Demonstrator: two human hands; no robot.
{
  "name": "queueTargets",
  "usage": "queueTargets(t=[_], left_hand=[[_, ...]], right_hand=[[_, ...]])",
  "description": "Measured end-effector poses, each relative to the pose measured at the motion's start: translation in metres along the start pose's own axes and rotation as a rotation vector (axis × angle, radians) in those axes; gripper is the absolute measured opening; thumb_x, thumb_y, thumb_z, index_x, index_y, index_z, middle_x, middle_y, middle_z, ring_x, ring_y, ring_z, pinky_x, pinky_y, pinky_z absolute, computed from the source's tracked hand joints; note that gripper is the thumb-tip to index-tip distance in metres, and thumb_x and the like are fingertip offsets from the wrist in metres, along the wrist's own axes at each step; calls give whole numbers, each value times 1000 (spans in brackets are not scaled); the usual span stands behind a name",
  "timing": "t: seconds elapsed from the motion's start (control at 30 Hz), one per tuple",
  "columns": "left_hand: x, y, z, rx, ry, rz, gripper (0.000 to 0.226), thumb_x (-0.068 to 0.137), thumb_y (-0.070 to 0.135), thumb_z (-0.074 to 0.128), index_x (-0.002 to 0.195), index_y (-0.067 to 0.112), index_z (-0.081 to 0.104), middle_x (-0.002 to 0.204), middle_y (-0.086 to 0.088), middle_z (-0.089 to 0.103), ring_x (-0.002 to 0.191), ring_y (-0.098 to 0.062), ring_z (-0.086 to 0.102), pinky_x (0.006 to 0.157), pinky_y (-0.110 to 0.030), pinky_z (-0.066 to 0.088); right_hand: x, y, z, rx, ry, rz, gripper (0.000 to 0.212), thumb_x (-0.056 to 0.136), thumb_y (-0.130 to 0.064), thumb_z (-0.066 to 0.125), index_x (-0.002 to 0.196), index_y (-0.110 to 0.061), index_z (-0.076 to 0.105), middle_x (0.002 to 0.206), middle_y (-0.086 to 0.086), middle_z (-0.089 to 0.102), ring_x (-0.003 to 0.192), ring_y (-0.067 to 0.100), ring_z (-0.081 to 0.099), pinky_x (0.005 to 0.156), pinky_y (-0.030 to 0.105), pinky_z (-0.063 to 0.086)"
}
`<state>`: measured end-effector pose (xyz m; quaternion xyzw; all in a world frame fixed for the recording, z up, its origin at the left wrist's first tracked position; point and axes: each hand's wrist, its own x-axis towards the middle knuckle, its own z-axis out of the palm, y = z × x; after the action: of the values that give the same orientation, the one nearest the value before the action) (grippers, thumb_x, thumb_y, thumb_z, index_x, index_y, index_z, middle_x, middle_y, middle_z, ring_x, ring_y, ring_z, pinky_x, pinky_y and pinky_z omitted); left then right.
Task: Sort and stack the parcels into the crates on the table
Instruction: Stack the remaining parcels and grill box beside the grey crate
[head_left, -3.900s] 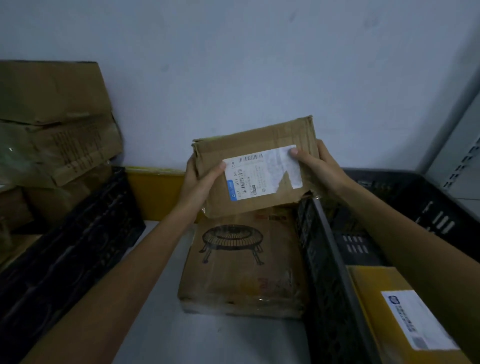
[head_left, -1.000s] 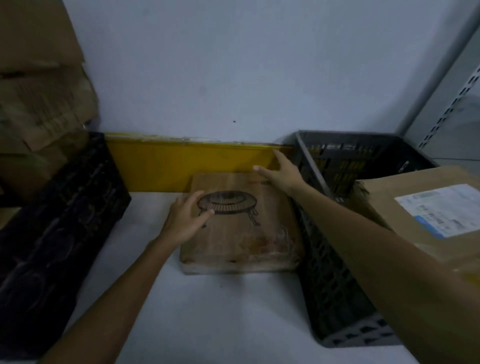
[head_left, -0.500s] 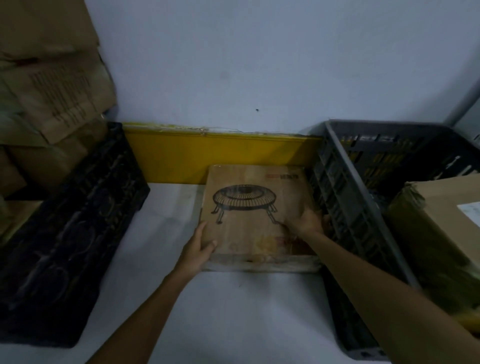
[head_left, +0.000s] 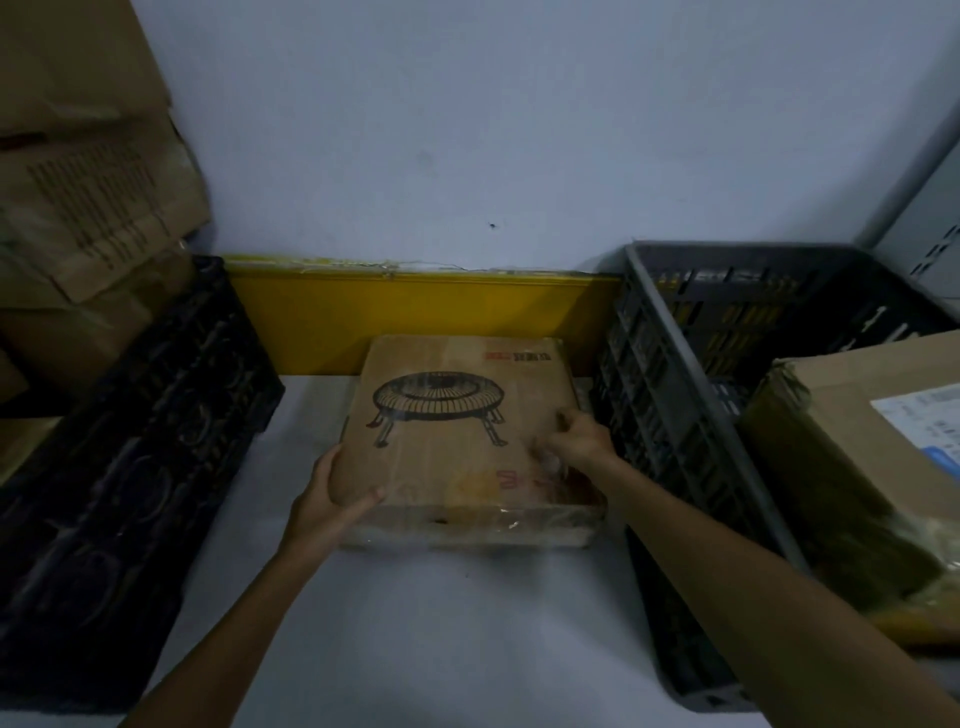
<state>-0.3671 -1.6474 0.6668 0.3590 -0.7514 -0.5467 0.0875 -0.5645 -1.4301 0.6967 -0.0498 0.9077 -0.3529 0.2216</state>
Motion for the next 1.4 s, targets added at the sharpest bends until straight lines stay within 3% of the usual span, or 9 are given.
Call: queueTargets(t=[0.17,0.27,0.4,0.57,0.7,0.83,1.03,1.2,1.4], left_hand=[[14,29,-26,-141,147,107,58,91,35,56,143,28,32,141,-4,42,127,-21,42,96,-31,35],[21,53,-56,-481,151,106,68,82,60,55,139,26,43,142,-3,46,125,-19,47,107,-37,34],[12,89,-77,-577,214,279,60,84,54,42,140,32,40,138,7,47,120,-10,46,96,-31,36],[11,102,-74,-410,266,424,76,73,44,69,141,32,37,137,7,51,123,-13,50,97,-32,43],[22,78,-61,-297,388,347,68,73,40,75,134,32,45,127,6,59,117,-15,56,99,-39,46],[23,59,-39,-258,424,271,62,82,30,69,137,25,42,128,1,58,117,-17,54,95,-28,43],[14,42,-27,-239,324,218,87,75,16,76,143,28,24,125,6,51,112,-13,52,86,-25,46],[3,22,-16,-215,310,138,92,69,12,80,142,27,26,123,1,54,109,-19,55,89,-32,46],[-6,89,-37,-205,502,165,79,68,43,79,135,26,41,126,-3,57,103,-20,57,84,-33,48]], right_hand=[[2,-30,-33,312,-21,-42,41,82,-30,69,117,-10,62,117,7,63,109,26,59,94,31,48],[2,-42,-60,589,-134,-46,46,74,-56,62,100,-20,69,113,8,67,106,27,61,98,43,46],[-2,-60,-84,942,-232,-171,62,87,-62,41,49,-22,69,58,-2,59,70,17,49,76,30,36],[-18,-86,-88,752,-173,-306,70,79,-81,27,114,-35,65,102,-1,67,97,23,61,67,32,49],[-19,-75,-69,605,-152,-386,86,71,-81,42,140,-28,44,132,0,54,119,22,53,95,39,48],[-16,-54,-43,549,-74,-453,70,84,-31,67,144,-23,34,128,-5,53,116,19,55,88,26,52],[-6,-48,-29,568,-62,-447,84,78,-23,75,145,-25,25,125,-6,49,115,16,52,79,20,50],[-6,-48,-29,485,-35,-407,87,75,-24,77,145,-21,24,134,3,48,121,22,50,95,36,49],[-30,-102,-68,427,194,-430,70,79,-48,68,134,-13,42,124,2,55,107,15,53,85,26,43]])
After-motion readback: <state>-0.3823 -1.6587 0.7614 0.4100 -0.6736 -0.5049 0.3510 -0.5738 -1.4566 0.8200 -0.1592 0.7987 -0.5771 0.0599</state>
